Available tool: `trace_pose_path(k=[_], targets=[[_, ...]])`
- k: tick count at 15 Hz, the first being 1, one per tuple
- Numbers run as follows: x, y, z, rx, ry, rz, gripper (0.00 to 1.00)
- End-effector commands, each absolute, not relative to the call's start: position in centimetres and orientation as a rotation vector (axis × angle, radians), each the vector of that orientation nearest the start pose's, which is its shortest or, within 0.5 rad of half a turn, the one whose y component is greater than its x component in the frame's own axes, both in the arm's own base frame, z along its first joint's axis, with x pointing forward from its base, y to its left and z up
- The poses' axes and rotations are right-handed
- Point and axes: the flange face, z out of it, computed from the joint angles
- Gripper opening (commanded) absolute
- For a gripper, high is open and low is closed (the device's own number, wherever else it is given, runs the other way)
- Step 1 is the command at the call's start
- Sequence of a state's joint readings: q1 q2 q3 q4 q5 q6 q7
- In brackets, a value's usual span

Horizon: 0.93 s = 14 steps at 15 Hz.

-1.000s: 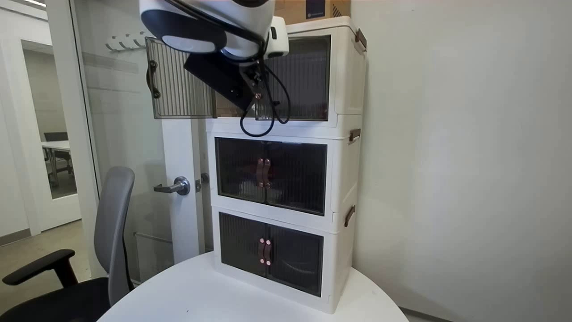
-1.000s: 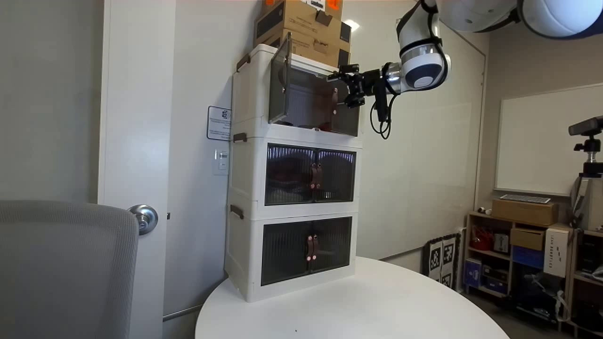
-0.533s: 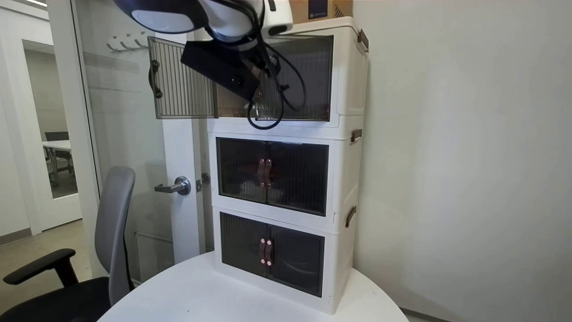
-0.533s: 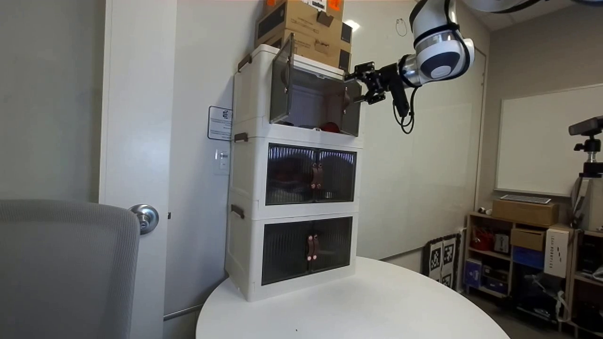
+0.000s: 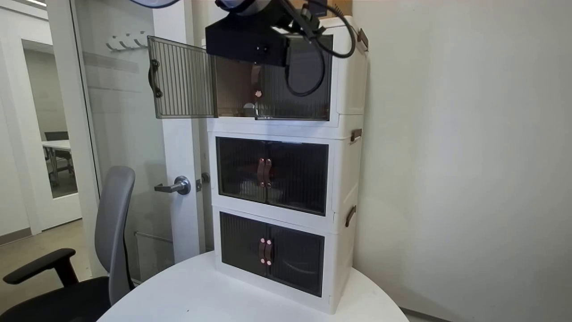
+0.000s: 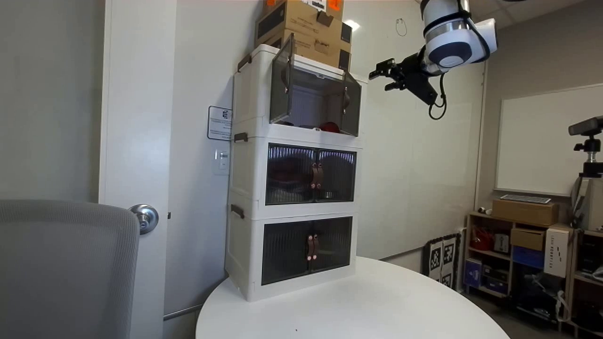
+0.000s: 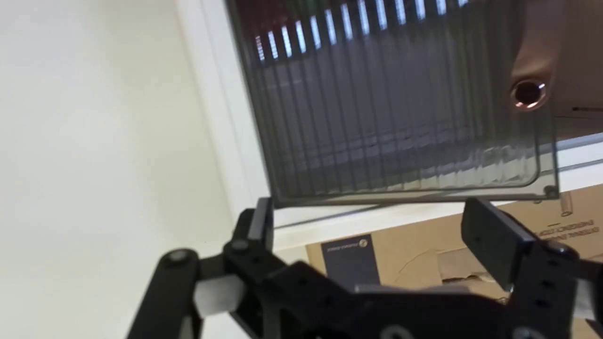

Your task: Open the upper part of the cabinet doors

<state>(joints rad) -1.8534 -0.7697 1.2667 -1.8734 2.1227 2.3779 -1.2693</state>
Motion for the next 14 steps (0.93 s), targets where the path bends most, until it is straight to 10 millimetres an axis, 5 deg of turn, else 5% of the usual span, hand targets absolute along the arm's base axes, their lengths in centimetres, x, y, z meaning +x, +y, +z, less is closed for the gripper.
trace_pose_path(k=[1,4,9,11,14], targets=[[56.1,-11.5,67.3,-2.424,0.097,-2.054,1.00],[55.6,-11.6,72.0,-2.639,-0.038,-2.029,1.00],[54.0,-8.9,78.6,-2.962,-0.334,-1.799,1.00],[53.1,-7.4,79.6,-2.984,-0.509,-1.655,1.00],[52.9,-5.6,78.5,-2.960,-0.736,-1.506,1.00]])
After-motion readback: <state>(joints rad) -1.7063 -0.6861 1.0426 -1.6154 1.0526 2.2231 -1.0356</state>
